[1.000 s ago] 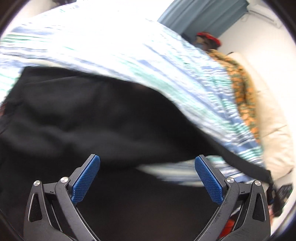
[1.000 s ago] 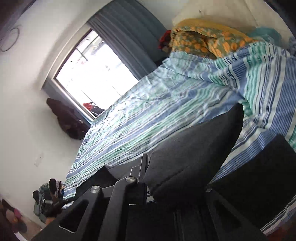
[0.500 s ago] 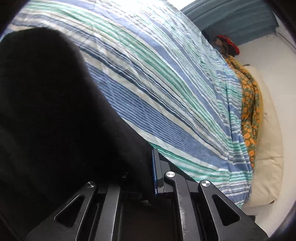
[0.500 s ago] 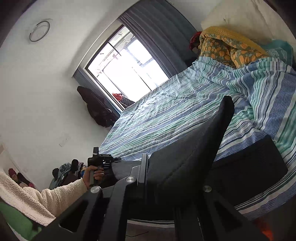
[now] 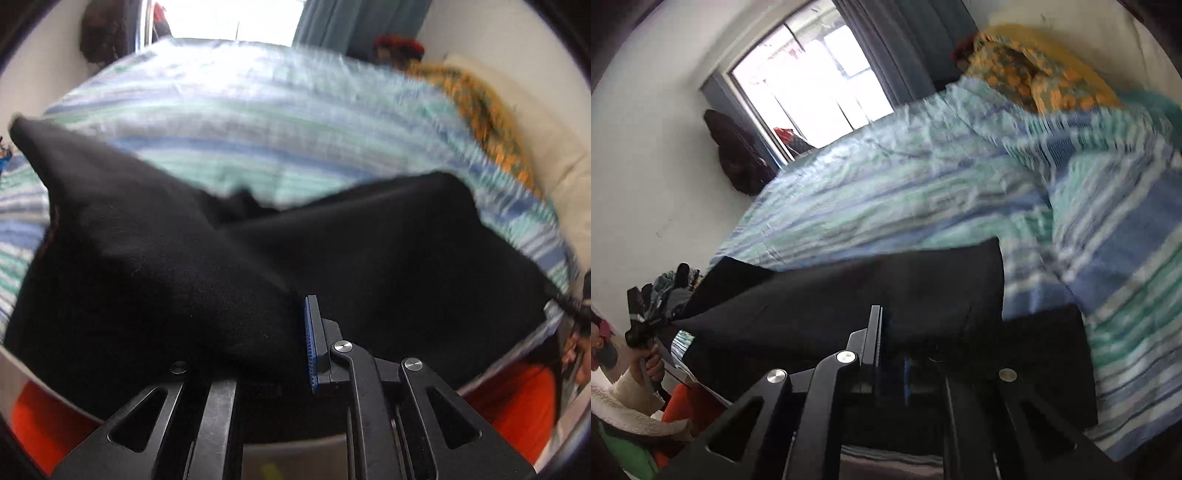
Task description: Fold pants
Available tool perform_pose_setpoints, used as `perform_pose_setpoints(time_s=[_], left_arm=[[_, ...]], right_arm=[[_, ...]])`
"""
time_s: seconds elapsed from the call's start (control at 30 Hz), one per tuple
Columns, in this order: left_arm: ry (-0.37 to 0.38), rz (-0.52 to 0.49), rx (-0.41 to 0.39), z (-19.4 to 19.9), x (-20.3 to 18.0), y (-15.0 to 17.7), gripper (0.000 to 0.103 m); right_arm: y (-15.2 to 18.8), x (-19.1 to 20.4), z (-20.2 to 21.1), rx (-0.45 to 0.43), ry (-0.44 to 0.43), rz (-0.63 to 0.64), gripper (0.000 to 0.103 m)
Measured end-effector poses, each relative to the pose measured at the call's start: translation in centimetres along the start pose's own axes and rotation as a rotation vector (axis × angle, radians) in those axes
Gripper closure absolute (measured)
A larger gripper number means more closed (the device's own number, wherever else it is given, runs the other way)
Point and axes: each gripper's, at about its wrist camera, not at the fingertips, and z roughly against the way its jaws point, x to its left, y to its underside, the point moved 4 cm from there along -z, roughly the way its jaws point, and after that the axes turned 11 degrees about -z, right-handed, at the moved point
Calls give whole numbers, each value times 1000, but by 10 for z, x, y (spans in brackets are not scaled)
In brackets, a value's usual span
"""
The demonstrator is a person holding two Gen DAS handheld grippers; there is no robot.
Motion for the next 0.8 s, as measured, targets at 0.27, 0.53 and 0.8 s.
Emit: perform_pose_setpoints(time_s=[0.27,0.53,0.8], left_arm=[[18,-16,77,-27,-24,17,95],[12,-24,75,-21,-38,14,96],[11,-122,96,-36,-86,10,94]], right_arm=[[25,-59,-10,41,-5,-217,49],[24,-88,0,-38,-33,-353,96],[21,-102,22,-154,242,-367,99]])
